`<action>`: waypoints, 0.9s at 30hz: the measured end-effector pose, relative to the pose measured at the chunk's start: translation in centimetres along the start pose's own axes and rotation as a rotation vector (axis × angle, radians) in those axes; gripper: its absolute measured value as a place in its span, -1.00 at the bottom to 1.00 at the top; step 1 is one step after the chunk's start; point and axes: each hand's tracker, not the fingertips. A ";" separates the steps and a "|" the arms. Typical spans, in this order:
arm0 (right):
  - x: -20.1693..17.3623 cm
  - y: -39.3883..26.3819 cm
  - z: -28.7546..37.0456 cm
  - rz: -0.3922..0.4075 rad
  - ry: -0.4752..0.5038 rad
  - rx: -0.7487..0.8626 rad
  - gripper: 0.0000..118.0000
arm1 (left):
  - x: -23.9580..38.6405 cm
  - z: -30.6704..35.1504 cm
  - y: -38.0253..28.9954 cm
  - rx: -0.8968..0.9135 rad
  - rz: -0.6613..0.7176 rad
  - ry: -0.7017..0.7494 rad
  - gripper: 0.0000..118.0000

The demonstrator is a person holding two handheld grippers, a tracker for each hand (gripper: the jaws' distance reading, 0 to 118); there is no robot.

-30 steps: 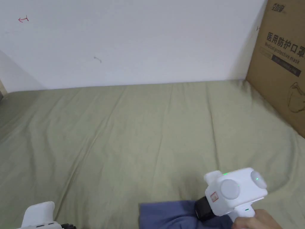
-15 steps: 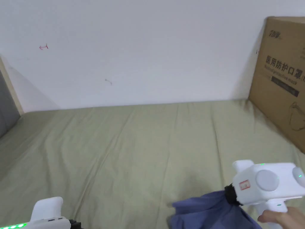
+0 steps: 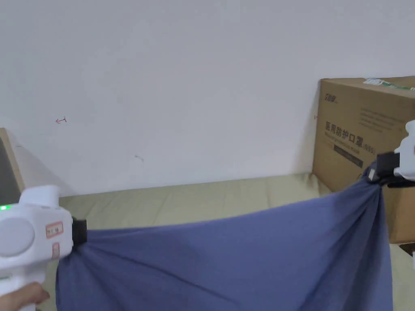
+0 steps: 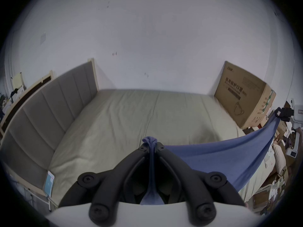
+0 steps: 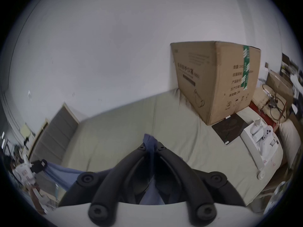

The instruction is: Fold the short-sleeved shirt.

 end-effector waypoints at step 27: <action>-14.0 26.5 -3.3 0.074 0.023 0.387 -0.92 | 2.0 -5.2 32.9 0.423 -0.065 0.176 -0.94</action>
